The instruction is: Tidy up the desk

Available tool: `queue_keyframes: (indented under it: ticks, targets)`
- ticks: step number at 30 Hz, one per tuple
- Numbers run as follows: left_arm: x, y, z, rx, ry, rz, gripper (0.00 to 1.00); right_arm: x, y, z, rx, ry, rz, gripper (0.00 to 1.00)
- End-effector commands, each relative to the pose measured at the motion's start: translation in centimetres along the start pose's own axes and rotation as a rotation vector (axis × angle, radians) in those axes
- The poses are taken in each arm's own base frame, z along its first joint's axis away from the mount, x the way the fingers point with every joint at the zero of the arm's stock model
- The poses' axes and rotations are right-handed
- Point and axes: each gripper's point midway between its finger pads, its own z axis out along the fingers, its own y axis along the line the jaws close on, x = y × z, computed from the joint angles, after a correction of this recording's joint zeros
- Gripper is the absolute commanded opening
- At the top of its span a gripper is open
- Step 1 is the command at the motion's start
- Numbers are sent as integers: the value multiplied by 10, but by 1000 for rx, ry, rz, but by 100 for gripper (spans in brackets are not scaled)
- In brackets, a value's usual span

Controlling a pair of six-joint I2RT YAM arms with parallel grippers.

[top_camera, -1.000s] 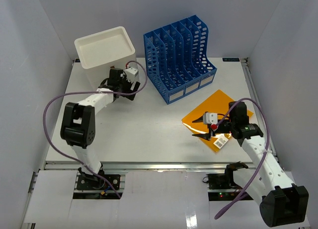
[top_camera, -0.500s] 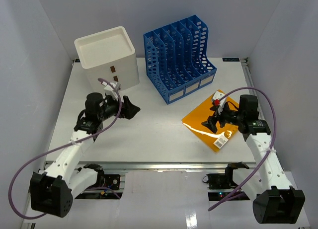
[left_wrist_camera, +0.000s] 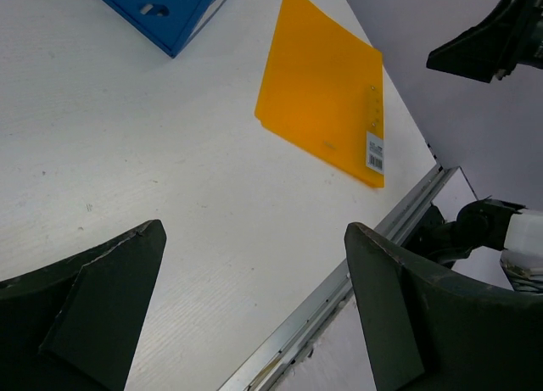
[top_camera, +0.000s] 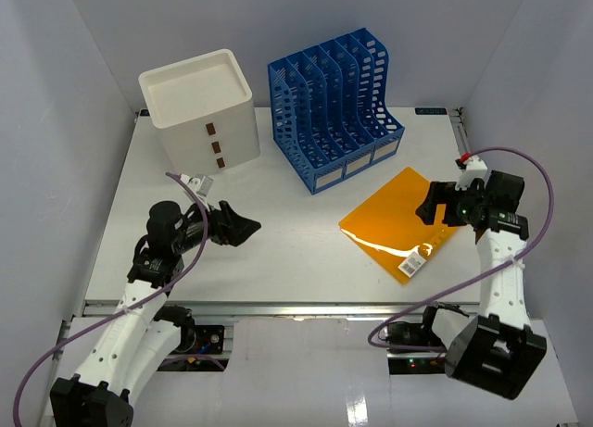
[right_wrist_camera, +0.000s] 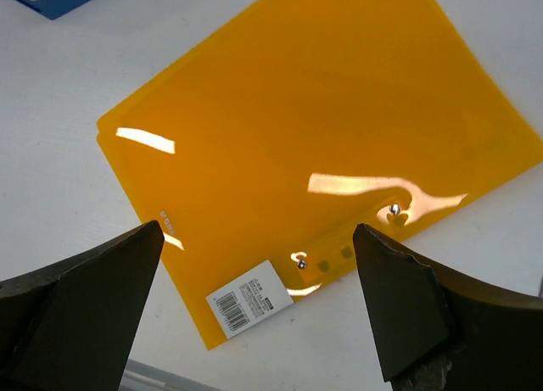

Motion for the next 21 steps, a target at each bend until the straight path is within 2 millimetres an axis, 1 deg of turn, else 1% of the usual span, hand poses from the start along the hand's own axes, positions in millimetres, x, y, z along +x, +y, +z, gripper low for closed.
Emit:
queue_keyframes:
  ticks: [1,2,4,6,8,10,12,17,21]
  targets:
    - [13,-7,-8,36,32,3,98,30,-16,11,37,117,327,100]
    - [13,-8,-9,40,30,10,98,36,-26,12,85,136,354,100]
    - [13,-10,-12,47,26,27,98,39,-33,14,134,135,403,100]
    - [14,-12,-13,56,23,36,98,43,-48,12,238,116,431,100]
    - [14,-14,-14,64,22,42,98,45,-57,11,308,93,465,99]
    - [15,-14,-15,68,24,41,98,55,-64,14,351,106,500,97]
    - [16,-14,-15,69,23,42,98,60,-67,20,341,115,537,97]
    - [14,-18,-18,78,10,52,98,79,-76,38,290,184,650,99]
    - [12,-21,-20,88,-4,63,98,94,-86,44,301,200,694,99]
